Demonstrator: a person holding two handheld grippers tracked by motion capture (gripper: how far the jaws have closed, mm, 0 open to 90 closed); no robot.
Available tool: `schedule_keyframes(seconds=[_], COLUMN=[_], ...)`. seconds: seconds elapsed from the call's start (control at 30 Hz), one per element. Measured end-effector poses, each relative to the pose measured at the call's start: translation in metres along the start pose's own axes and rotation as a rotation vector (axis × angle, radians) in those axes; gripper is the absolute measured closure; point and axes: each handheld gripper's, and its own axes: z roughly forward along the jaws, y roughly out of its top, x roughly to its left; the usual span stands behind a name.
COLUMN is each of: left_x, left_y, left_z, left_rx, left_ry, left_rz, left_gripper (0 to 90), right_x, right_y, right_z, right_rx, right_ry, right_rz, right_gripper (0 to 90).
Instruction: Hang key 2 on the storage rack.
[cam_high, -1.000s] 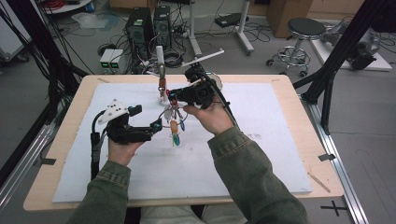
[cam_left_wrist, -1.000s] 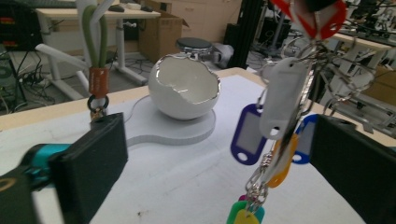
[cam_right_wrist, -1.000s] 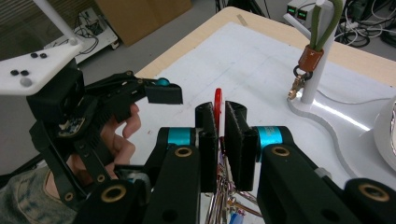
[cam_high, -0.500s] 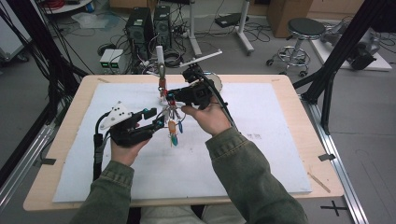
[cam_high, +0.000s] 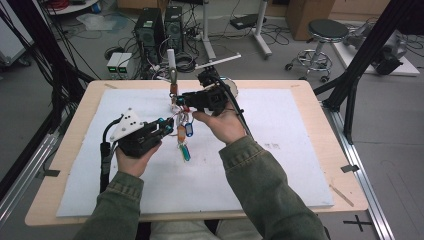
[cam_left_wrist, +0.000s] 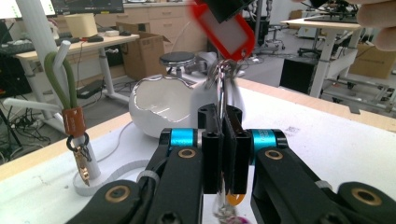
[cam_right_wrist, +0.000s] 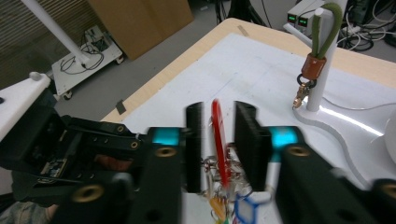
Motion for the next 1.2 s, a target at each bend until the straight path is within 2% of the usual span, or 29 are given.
schedule_keyframes(seconds=[0.03, 0.13, 0.23, 0.37, 0.47, 0.67, 0.77, 0.83, 0.87, 1.2], left_x=[0.000, 0.001, 0.002, 0.003, 0.005, 0.009, 0.011, 0.011, 0.012, 0.018], left_y=[0.000, 0.001, 0.001, 0.001, 0.001, 0.001, 0.001, 0.001, 0.000, 0.001], left_z=[0.000, 0.000, 0.001, 0.001, 0.001, 0.001, 0.002, 0.002, 0.003, 0.002], left_rx=[-0.003, -0.004, 0.000, 0.010, 0.003, 0.014, 0.020, 0.023, 0.022, 0.025], left_ry=[0.004, -0.001, 0.001, 0.005, 0.006, 0.022, 0.027, 0.029, 0.029, 0.045], left_rz=[0.000, -0.001, -0.002, 0.001, -0.010, -0.020, -0.022, -0.023, -0.025, -0.031], left_gripper=[86.9, 86.8, 86.9, 86.9, 86.9, 86.8, 86.8, 86.8, 86.8, 86.8], right_x=[0.000, -0.004, -0.011, -0.019, -0.028, -0.044, -0.051, -0.057, -0.059, -0.076], right_y=[-0.001, -0.004, -0.009, -0.014, -0.020, -0.035, -0.043, -0.047, -0.050, -0.072], right_z=[0.000, -0.002, -0.005, -0.009, -0.015, -0.030, -0.037, -0.041, -0.042, -0.056], right_rx=[-0.004, -0.008, -0.024, -0.029, -0.054, -0.094, -0.100, -0.097, -0.093, -0.092], right_ry=[-0.006, -0.002, 0.010, -0.021, -0.032, -0.076, -0.130, -0.152, -0.160, -0.179], right_rz=[-0.003, 0.002, 0.017, 0.046, 0.072, 0.116, 0.126, 0.133, 0.133, 0.132], right_gripper=[60.0, 42.3, 33.1, 20.2, 13.3, 9.4, 9.2, 0.8, 0.8, 0.8])
